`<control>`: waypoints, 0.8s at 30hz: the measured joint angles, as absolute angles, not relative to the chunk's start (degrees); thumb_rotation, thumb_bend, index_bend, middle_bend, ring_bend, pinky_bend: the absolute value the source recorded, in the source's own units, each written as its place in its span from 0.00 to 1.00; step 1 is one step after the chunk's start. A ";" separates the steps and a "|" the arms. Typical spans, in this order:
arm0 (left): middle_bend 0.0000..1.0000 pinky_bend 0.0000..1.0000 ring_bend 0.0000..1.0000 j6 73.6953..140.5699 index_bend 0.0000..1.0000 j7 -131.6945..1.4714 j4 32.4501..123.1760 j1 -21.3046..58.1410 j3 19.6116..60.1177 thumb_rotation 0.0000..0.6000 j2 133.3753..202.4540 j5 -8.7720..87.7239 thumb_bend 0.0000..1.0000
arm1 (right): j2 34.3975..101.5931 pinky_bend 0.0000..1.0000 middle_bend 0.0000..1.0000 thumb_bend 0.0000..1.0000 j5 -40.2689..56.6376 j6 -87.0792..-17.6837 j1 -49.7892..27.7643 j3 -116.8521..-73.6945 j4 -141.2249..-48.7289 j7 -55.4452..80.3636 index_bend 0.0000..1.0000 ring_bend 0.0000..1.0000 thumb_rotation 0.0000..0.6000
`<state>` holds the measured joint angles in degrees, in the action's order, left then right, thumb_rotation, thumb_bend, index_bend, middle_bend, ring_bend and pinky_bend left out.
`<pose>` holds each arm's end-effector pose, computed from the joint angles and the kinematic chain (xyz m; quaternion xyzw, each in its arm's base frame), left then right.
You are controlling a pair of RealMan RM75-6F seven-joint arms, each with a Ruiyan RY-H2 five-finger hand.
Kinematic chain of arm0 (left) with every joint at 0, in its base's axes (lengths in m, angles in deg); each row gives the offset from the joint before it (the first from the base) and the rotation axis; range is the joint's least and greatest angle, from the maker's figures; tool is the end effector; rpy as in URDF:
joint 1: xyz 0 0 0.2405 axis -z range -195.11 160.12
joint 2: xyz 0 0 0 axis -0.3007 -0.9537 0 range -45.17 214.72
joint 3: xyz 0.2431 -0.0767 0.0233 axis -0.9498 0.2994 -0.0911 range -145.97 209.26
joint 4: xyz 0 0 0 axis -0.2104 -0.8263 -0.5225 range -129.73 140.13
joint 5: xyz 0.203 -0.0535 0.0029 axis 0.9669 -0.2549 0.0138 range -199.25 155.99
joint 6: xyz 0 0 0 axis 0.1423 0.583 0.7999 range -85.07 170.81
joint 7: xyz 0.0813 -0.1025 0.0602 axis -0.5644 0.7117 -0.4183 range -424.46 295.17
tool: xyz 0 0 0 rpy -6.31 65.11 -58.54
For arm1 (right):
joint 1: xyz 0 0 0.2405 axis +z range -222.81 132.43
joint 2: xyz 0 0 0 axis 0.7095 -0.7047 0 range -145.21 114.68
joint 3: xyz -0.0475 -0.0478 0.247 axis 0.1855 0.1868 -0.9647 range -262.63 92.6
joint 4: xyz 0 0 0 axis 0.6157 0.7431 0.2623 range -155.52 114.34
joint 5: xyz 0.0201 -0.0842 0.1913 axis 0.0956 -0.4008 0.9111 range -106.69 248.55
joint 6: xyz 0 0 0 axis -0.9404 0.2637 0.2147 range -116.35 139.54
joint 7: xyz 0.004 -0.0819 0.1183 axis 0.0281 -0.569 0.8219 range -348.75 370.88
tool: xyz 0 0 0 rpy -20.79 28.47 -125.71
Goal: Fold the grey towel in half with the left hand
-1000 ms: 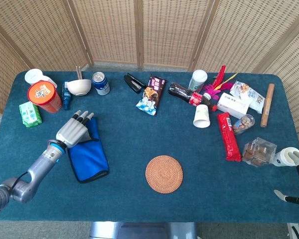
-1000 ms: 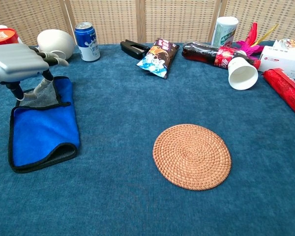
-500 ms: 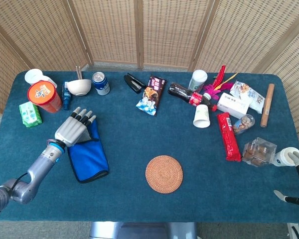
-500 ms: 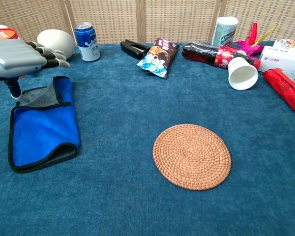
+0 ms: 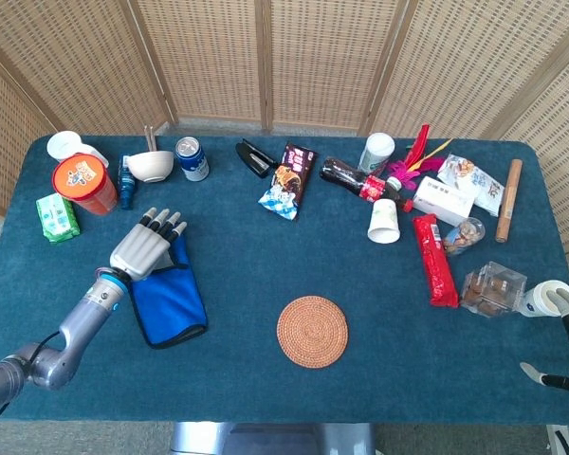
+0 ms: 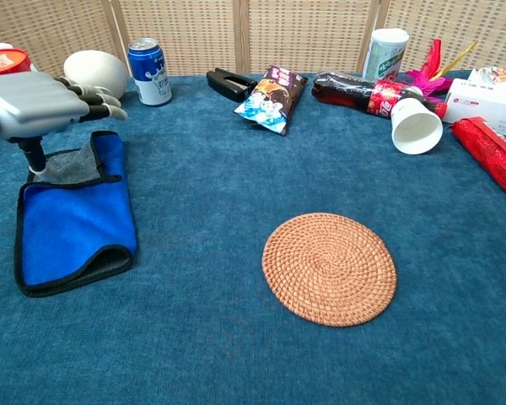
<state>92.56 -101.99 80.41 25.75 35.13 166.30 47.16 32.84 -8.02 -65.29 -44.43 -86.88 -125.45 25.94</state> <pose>-0.2157 0.3668 0.0222 -0.8351 -0.1531 -0.1770 0.4979 -0.3197 -0.1496 0.2110 0.5127 -0.5331 0.3609 0.5681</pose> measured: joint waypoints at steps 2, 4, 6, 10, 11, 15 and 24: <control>0.00 0.14 0.00 92.11 0.08 -102.01 80.35 25.93 35.10 1.00 166.91 46.58 0.00 | 32.78 0.00 0.00 0.00 -8.15 -65.26 -44.43 -86.84 -125.46 26.18 0.00 0.00 1.00; 0.00 0.14 0.00 91.96 0.09 -102.39 80.35 26.04 34.95 1.00 167.39 46.18 0.00 | 32.68 0.00 0.00 0.00 -8.24 -65.17 -44.40 -86.80 -125.41 26.40 0.00 0.00 1.00; 0.00 0.14 0.00 91.96 0.11 -102.70 80.50 26.08 34.81 1.00 167.74 45.85 0.00 | 32.67 0.00 0.00 0.00 -8.25 -65.11 -44.37 -86.79 -125.40 26.47 0.00 0.00 1.00; 0.00 0.15 0.00 92.05 0.16 -102.72 80.99 26.06 34.58 1.00 168.14 45.62 0.00 | 32.65 0.00 0.00 0.00 -8.36 -64.99 -44.32 -86.72 -125.36 26.60 0.00 0.00 1.00; 0.00 0.15 0.00 92.11 0.18 -102.71 81.04 26.05 34.49 1.00 168.23 45.65 0.00 | 32.64 0.00 0.00 0.00 -8.40 -64.99 -44.32 -86.71 -125.36 26.66 0.00 0.00 1.00; 0.00 0.15 0.00 92.26 0.27 -102.59 80.67 26.07 34.26 1.00 168.72 45.73 0.04 | 32.57 0.00 0.00 0.00 -8.52 -65.04 -44.33 -86.67 -125.35 26.87 0.00 0.00 1.00; 0.00 0.16 0.00 92.67 0.31 -101.80 79.86 26.41 34.43 1.00 169.51 45.92 0.14 | 32.55 0.00 0.00 0.00 -8.57 -65.05 -44.34 -86.59 -125.30 26.97 0.00 0.00 1.00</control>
<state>92.67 -101.80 79.86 26.41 34.43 169.51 45.92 32.55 -8.57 -65.05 -44.34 -86.59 -125.30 26.97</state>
